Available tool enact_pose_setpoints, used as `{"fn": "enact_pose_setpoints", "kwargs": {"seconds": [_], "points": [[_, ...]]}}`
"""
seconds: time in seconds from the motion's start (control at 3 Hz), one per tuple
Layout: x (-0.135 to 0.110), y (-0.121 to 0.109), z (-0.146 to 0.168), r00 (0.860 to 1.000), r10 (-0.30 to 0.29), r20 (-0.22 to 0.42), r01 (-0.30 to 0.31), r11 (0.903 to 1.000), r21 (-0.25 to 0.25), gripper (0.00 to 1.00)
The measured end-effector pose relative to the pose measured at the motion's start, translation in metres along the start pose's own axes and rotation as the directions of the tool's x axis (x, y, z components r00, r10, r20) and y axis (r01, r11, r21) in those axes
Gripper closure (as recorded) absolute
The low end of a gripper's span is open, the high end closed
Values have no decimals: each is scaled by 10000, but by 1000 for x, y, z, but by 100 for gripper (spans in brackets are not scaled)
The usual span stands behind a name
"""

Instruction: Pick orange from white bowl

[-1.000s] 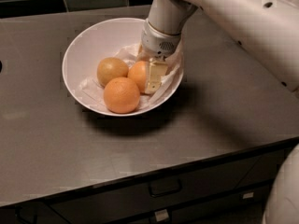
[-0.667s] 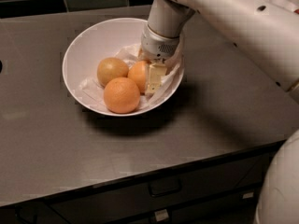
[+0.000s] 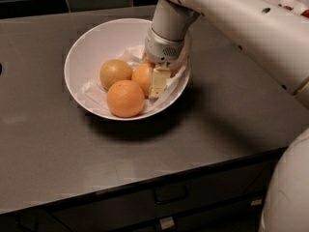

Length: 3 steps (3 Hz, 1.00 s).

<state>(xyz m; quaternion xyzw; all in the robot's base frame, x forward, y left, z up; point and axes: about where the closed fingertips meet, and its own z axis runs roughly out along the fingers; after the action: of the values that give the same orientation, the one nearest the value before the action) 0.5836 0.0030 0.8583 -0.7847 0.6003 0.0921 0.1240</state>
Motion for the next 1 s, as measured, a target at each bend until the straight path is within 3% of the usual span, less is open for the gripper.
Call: {"fn": "enact_pose_setpoints", "kwargs": {"seconds": [0.67,1.0], "points": [[-1,0,-3,10000,-11,16,11,10000,87,99],[-7,1,-21,10000,-40,31,38,9989,476,100]]}}
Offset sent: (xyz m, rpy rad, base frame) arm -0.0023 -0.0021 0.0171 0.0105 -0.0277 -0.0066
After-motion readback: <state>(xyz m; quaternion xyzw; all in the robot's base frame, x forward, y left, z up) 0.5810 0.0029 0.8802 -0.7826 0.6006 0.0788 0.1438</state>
